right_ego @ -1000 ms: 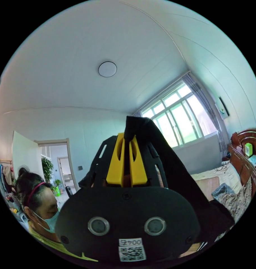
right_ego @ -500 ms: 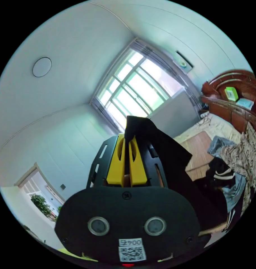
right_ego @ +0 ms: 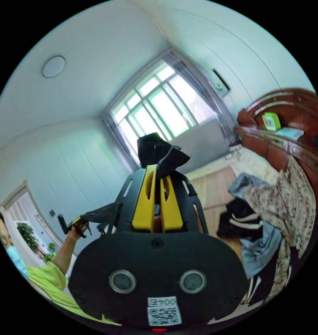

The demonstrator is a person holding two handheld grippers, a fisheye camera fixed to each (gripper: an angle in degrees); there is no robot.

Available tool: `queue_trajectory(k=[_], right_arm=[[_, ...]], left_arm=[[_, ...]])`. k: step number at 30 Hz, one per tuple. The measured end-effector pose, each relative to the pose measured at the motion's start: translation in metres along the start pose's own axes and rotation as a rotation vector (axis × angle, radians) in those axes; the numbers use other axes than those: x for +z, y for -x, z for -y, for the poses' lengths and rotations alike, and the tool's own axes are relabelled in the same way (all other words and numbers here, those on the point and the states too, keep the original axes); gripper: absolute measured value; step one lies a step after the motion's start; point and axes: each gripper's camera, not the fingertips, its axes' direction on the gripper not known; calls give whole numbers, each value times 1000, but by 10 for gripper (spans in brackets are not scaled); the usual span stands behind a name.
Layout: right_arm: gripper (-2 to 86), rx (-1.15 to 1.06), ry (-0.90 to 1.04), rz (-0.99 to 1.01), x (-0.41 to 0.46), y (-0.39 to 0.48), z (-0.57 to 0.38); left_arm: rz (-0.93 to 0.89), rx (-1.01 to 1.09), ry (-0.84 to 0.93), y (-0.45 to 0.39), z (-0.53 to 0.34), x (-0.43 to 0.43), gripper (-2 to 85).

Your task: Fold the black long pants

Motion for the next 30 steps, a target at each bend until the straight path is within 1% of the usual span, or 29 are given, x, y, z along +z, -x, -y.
queue_trajectory(k=[1, 2, 3, 4, 5, 6, 8, 10, 11, 13, 15, 17, 18, 19, 20, 21, 23, 25, 26, 27, 28, 30], right_arm=[[-6, 6, 46, -28, 10, -17, -18], [-6, 18, 141, -89, 31, -49, -57], [-6, 31, 240, -149, 51, -79, -98], [-6, 39, 289, -180, 61, -94, -119], [-6, 65, 388, -235, 79, -122, -160], [-5, 117, 486, -294, 93, -148, -199], [-5, 211, 609, -360, 104, -178, -250], [-4, 234, 645, -378, 101, -186, -279], [-3, 236, 659, -394, 98, -186, -289], [0, 213, 683, -424, 95, -180, -296], [10, 176, 694, -456, 92, -170, -300], [23, 171, 710, -488, 94, -163, -307], [35, 189, 733, -509, 97, -161, -314], [41, 206, 739, -516, 98, -160, -317], [55, 248, 737, -521, 97, -157, -323], [69, 297, 737, -526, 96, -152, -328], [81, 341, 712, -557, 88, -140, -332], [84, 345, 610, -672, 71, -115, -334], [82, 315, 536, -739, 61, -92, -338], [78, 295, 484, -784, 56, -70, -343], [72, 285, 459, -794, 55, -59, -345], [50, 201, 409, -780, 68, -15, -356]], left_arm=[[-4, 20, 78, 0, -42, 32, -1], [3, 46, 158, -2, -88, 64, -1], [7, 52, 201, -3, -113, 81, -1], [1, 49, 293, -3, -164, 113, 0], [-4, 58, 383, -5, -215, 141, 0], [-5, 63, 433, -6, -240, 154, 0], [-42, 90, 627, -10, -325, 190, 1], [-96, 122, 753, -12, -365, 200, 1], [-93, 146, 787, -12, -377, 198, 1], [-96, 122, 785, 3, -379, 187, 0], [-153, 6, 773, 35, -373, 174, 0], [-221, -159, 754, 79, -364, 160, -1], [-237, -202, 752, 90, -363, 157, -1], [-262, -288, 751, 112, -362, 150, -1], [-286, -376, 748, 133, -361, 143, -1], [-300, -419, 737, 143, -361, 138, -1], [-381, -574, 628, 185, -354, 107, 0], [-384, -591, 519, 204, -339, 77, 4], [-339, -551, 462, 211, -326, 56, 7], [-307, -524, 444, 213, -320, 46, 9], [-235, -462, 438, 215, -308, 31, 16], [-166, -357, 490, 216, -295, 21, 30]])
